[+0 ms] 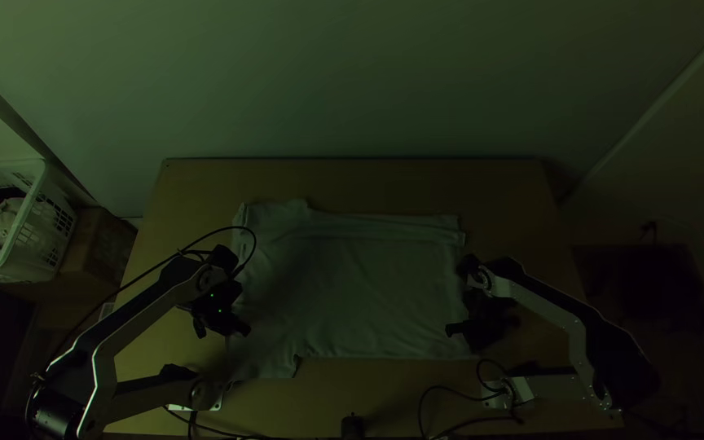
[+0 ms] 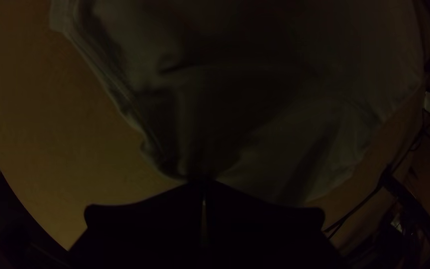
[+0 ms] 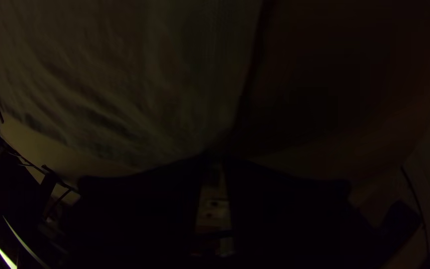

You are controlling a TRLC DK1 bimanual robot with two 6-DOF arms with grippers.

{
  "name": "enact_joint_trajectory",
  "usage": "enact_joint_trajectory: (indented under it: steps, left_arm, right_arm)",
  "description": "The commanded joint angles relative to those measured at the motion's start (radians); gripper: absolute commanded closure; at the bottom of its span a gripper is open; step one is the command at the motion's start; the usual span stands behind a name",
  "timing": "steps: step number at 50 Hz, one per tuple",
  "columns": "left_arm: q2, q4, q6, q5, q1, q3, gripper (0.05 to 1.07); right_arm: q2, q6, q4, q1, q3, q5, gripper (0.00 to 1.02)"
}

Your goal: Fold the t-shirt

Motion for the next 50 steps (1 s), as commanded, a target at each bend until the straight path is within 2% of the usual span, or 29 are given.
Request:
enact_joint_trajectory:
  steps: [1, 6, 12, 21, 39, 50]
  left_arm:
    - [0.006, 0.004, 0.036, 0.012, 0.030, 0.021, 1.04]
    - [0.009, 0.007, 0.051, 0.012, 0.053, 0.021, 1.04]
    - [0.015, 0.009, 0.057, 0.012, 0.069, 0.024, 1.04]
    - [0.018, 0.010, 0.057, 0.033, 0.075, 0.052, 1.04]
    - [0.029, -0.008, 0.042, 0.064, 0.090, 0.142, 1.04]
    - [0.045, -0.043, 0.070, 0.078, 0.159, 0.248, 1.04]
  right_arm:
    - [0.067, -0.021, -0.013, 0.029, 0.011, -0.025, 1.00]
    - [0.084, -0.044, -0.019, 0.052, 0.019, -0.043, 1.00]
    - [0.078, -0.037, -0.028, 0.055, 0.052, -0.046, 1.00]
    - [0.055, -0.029, -0.068, 0.007, 0.137, -0.046, 1.00]
    - [0.006, -0.017, -0.100, -0.003, 0.229, -0.046, 1.00]
    - [-0.031, -0.018, -0.115, -0.037, 0.267, -0.046, 1.00]
